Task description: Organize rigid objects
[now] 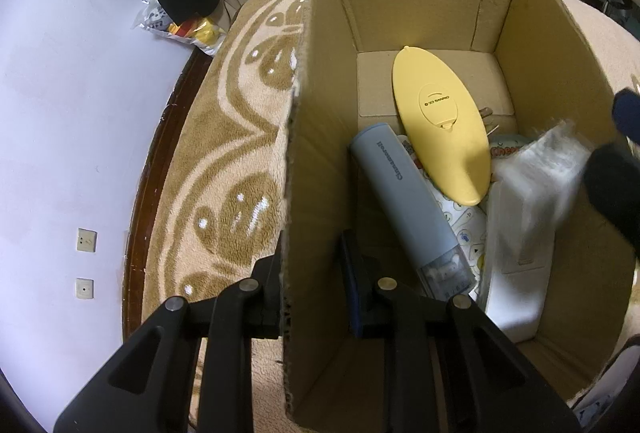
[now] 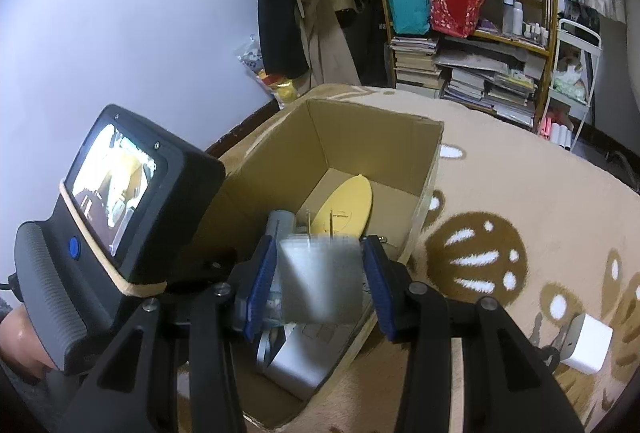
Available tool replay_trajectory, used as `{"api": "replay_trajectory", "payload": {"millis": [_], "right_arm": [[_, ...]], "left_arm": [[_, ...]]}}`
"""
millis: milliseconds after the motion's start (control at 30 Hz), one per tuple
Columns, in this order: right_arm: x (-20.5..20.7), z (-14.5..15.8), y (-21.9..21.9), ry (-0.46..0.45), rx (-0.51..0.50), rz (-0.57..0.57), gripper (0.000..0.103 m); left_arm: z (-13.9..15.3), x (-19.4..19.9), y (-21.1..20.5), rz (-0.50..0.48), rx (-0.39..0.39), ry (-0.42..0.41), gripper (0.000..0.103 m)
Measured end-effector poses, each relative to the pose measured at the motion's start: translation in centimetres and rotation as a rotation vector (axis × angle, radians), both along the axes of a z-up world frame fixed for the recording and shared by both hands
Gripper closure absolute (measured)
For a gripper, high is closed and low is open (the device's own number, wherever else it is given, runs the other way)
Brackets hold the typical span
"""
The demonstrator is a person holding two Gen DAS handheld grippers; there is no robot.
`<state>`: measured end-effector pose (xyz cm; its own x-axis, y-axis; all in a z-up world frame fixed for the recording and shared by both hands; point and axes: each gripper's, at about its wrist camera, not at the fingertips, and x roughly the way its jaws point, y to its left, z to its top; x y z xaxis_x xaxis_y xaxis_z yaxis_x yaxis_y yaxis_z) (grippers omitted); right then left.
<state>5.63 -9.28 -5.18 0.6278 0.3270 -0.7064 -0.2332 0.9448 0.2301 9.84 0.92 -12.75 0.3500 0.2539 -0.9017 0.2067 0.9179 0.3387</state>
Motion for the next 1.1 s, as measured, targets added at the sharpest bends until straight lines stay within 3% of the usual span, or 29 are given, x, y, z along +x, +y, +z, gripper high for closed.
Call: {"api": "replay_trajectory", "payload": {"millis": [100,200,300,433,533,867,1100], "right_arm": [[-0.1,0.6,-0.5,-0.013,-0.003,-0.020,0.053],[0.0,1.0,-1.6,-0.020,0.007,-0.065,0.036],[0.1,1.2,-2.8,-0.021,-0.007,-0.109,0.028],[0.1,1.1,-5.0,-0.004,-0.021,-0.182,0.009],[0.1,0.9,-6.6,0.020,-0.001,-0.231,0.002],[-0.8,-2.0,-12.3,0.156,-0.030,-0.415,0.000],[-1.5,-4.2,-14.5,0.240,-0.048,-0.470,0.000]], "left_arm": [[0.1,0.1,0.3,0.001,-0.003,0.000,0.081],[0.1,0.1,0.3,-0.001,0.001,-0.001,0.081],[0.1,0.2,0.6,-0.001,-0.001,0.000,0.081],[0.0,0.2,0.6,-0.001,0.000,0.000,0.080],[0.0,0.3,0.7,-0.002,-0.001,0.000,0.080],[0.1,0.2,0.7,-0.001,-0.003,0.001,0.080],[0.0,0.2,0.7,-0.002,-0.004,0.002,0.080]]}}
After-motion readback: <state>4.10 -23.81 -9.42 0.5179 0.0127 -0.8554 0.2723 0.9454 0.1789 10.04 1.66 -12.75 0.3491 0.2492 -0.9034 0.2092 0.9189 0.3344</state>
